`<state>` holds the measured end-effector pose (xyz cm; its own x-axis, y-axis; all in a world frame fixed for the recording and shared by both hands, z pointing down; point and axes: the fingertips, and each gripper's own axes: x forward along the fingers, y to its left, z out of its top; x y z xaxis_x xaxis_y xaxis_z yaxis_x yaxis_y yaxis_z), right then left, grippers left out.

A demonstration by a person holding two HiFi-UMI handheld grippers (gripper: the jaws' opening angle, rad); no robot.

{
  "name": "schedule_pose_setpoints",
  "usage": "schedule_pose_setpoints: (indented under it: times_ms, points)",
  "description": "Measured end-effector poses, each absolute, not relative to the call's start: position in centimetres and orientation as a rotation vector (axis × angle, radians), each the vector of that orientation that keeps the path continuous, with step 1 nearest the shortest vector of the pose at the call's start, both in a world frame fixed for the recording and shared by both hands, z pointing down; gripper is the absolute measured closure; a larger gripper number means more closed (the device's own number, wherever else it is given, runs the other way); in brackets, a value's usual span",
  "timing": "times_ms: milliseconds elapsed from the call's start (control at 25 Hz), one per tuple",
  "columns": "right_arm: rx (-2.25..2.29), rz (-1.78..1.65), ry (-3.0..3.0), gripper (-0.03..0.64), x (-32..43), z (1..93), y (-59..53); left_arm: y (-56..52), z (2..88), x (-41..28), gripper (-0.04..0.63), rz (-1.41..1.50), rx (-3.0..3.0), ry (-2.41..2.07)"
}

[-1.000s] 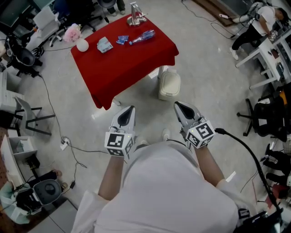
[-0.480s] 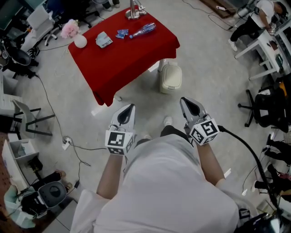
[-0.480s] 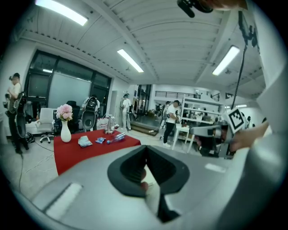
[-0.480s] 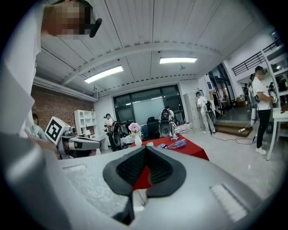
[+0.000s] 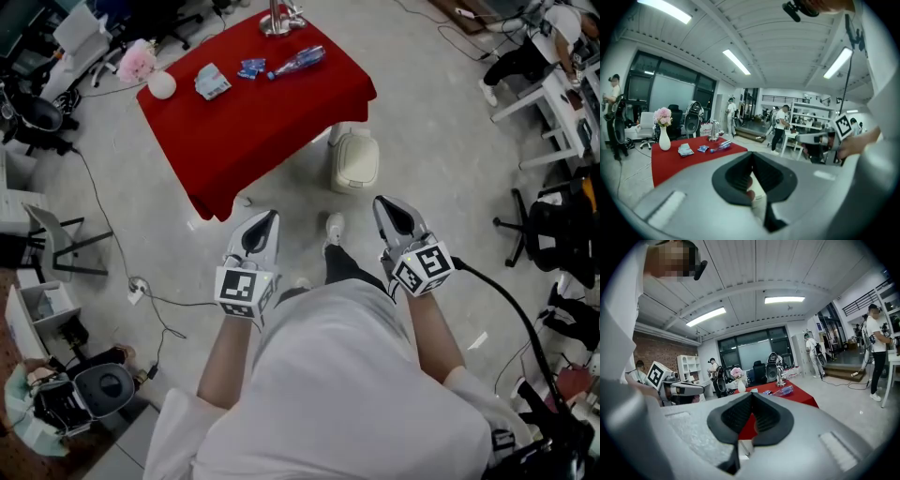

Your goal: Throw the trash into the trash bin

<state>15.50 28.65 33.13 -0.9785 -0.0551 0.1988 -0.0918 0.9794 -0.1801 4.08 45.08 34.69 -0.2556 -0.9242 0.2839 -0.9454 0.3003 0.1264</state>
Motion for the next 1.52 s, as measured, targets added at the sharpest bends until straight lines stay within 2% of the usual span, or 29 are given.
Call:
schedule_pose_setpoints:
  times_ms: [800, 1240, 1520]
  points:
    - [-0.051, 0.400, -2.860, 0.618, 4.9, 38.0, 13.0, 29.6, 37.0, -5.1, 0.591, 0.136, 1.568, -2.326]
    - [-0.035, 0.457, -2.759, 0.618, 3.8, 43.2, 8.3, 24.6, 39.4, -7.5, 0.591, 0.181, 1.530, -2.273]
    - [0.070, 0.514, -2.667, 0.618, 2.8, 49.1, 7.1, 22.7, 44.2, -10.1, 0.591, 0.214, 1.548, -2.170]
